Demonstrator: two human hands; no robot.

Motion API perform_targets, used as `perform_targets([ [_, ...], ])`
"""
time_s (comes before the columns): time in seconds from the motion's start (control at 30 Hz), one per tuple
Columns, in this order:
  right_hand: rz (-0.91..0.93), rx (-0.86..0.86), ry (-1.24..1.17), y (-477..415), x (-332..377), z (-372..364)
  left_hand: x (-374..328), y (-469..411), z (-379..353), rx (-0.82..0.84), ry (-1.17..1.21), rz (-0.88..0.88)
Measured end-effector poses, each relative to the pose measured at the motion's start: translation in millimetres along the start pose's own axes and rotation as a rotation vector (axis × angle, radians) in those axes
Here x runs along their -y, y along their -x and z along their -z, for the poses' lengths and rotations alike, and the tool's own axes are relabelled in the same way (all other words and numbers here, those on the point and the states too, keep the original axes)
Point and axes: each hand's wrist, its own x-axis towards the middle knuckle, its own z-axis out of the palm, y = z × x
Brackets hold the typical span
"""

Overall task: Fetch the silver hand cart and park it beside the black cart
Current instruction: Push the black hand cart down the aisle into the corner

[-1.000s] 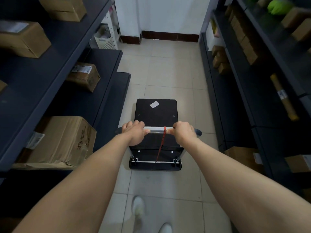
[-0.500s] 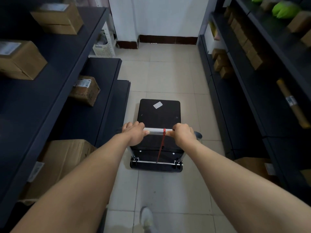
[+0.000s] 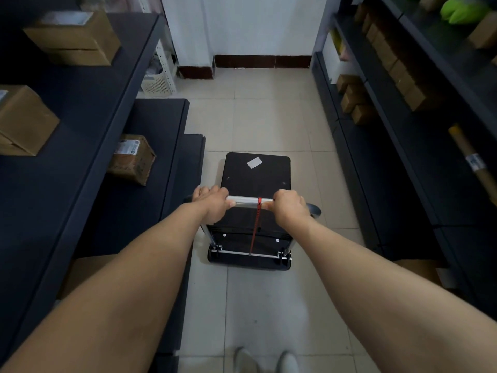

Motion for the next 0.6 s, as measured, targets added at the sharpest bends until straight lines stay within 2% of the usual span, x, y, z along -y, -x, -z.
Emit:
perform_targets([
  [0.6,0.074,0.024,0.03,-90,22,45,18,-85,52,-0.054,0.011,0.058],
])
